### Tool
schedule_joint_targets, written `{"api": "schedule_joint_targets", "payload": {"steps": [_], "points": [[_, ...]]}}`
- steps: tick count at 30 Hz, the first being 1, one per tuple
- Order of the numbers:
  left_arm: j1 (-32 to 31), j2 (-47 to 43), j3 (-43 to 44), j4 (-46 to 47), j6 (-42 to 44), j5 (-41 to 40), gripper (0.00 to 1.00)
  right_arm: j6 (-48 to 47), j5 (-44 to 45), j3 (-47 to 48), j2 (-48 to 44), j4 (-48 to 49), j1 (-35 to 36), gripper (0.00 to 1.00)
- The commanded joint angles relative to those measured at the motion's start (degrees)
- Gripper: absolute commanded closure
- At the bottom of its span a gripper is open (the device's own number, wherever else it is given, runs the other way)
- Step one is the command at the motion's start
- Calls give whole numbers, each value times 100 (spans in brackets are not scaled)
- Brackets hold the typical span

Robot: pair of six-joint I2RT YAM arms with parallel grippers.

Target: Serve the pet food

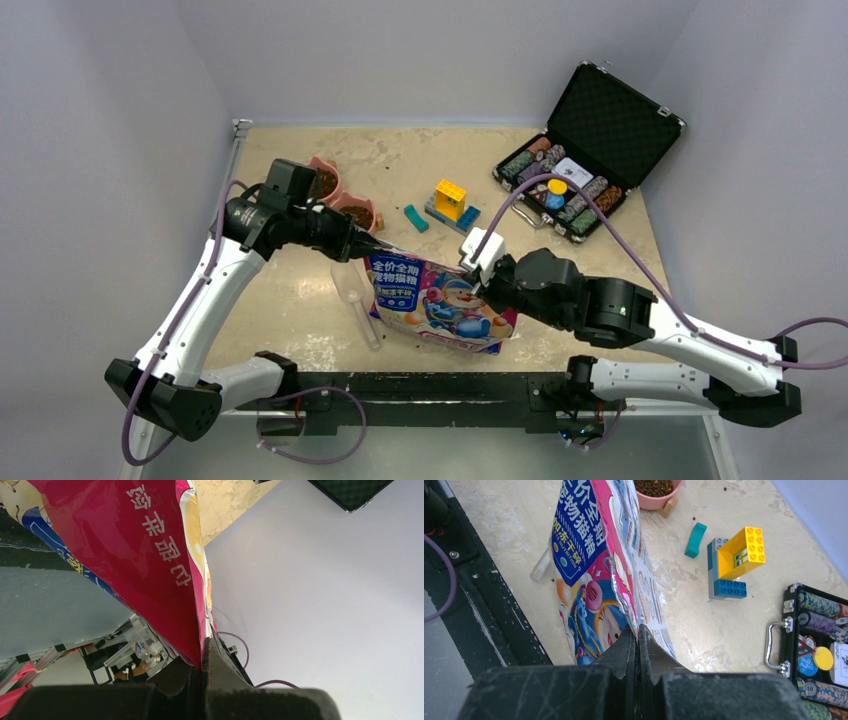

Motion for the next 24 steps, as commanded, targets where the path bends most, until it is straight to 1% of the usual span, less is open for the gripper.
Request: {"api": "schedule_joint_targets", "payload": {"steps": [1, 2, 3, 4, 6, 8, 12, 13, 17, 20, 22, 24], "points": [[588, -231, 1, 576, -70, -850, 96, -105, 170, 492, -89, -2093, -155, 86], [584, -252, -16, 570, -61, -830, 89, -106, 56, 580, -43, -2046, -152, 79], [583, -266, -18, 542, -45, -827, 80, -106, -25, 679, 9, -2022, -159, 74], [583, -296, -18, 523, -32, -827, 74, -106, -83, 754, 59, -2010, -159, 70], [575, -338, -27, 520, -5, -827, 65, -92, -154, 902, 144, -1999, -160, 65], [566, -384, -27, 501, 19, -814, 59, -89, -221, 1027, 187, -2007, -155, 61], [542, -469, -18, 433, 60, -787, 51, -88, -376, 1272, 172, -2050, -154, 54], [541, -504, -25, 400, 67, -783, 49, -89, -398, 1334, 161, -2059, -159, 50], [539, -680, -100, 319, 64, -736, 45, -85, -533, 1565, 151, -2131, -153, 41], [539, -866, -110, 191, 87, -757, 43, -31, -622, 1835, 162, -2196, -159, 37], [539, -1031, -41, 68, 161, -861, 41, 37, -557, 2075, 189, -2214, -152, 35], [539, -1230, 146, 11, 304, -1061, 36, 191, -182, 2357, 262, -2232, -159, 34]]}}
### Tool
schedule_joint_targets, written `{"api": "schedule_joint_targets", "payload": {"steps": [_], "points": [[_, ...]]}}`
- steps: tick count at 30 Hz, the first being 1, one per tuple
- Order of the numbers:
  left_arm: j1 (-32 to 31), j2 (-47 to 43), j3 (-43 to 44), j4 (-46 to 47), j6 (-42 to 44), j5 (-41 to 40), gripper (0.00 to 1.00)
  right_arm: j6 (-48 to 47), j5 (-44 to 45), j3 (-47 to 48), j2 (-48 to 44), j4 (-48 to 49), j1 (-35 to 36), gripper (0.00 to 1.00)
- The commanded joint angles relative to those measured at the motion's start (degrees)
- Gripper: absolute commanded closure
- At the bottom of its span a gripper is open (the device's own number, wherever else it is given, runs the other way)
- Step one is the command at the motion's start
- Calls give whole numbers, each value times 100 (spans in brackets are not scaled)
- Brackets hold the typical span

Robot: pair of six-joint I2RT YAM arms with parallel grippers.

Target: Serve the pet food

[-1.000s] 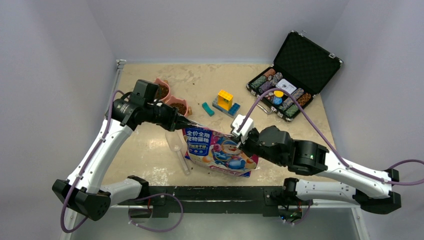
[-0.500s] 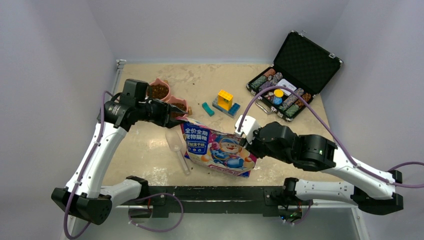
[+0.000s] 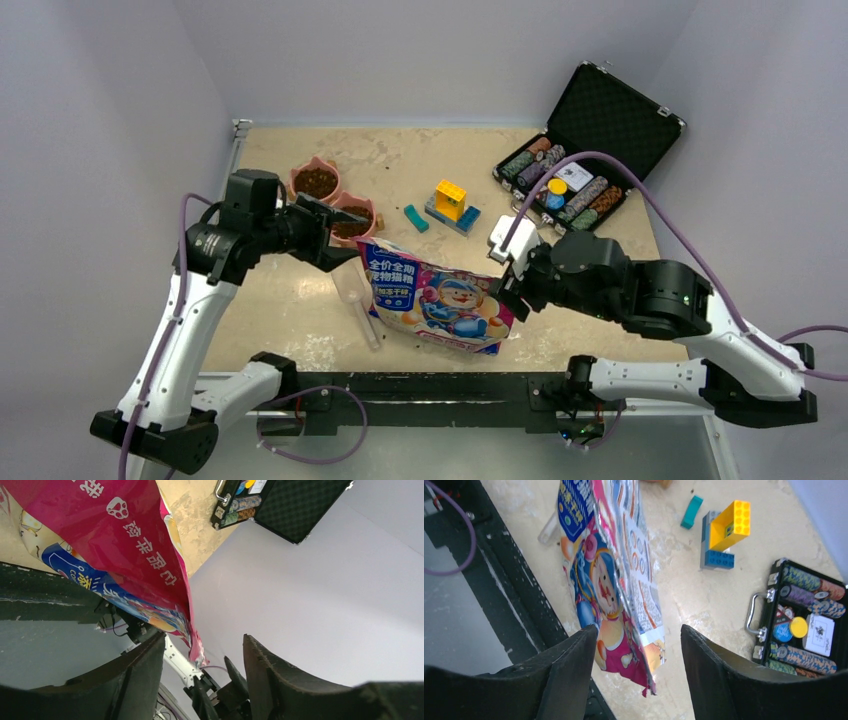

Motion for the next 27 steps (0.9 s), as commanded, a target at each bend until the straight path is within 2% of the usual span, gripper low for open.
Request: {"api": "schedule_joint_targets", "payload": {"steps": [1, 4, 8, 11, 13, 16, 18, 21, 23, 24, 27], "points": [[58, -460, 361, -123, 369, -395, 35, 287, 553, 726, 100, -51, -18, 33], [63, -510, 716, -50, 594, -545, 35, 716, 1538, 1181, 269, -91, -18, 31], [63, -377, 1430, 191, 952, -851, 35, 1052, 2329, 1816, 416, -96, -16, 18], [63, -43, 2561, 36, 1670, -1289, 34, 1132, 3092, 2423, 462, -138, -18, 9], [63, 305, 3541, -161, 2306, -1615, 32, 964, 3765, 2886, 561, -155, -18, 7], [63, 859, 4989, -394, 3089, -2079, 25, 204, 4547, 3481, 723, 243, -18, 6], [63, 1120, 5763, -315, 3523, -2332, 17, -647, 4955, 3600, 717, 991, -18, 4], [63, 1281, 6444, -46, 4088, -2827, 0, -2486, 5349, 3180, 469, 3083, 3, 2], [63, 1197, 6504, 228, 4384, -3098, 0, -3525, 5431, 2865, 316, 4341, 9, 2], [63, 1135, 6494, 323, 4508, -3229, 0, -3663, 5361, 2856, 261, 4494, 9, 2], [63, 1001, 6482, 360, 4730, -3518, 0, -3234, 5150, 3077, 210, 3878, 15, 1]]}}
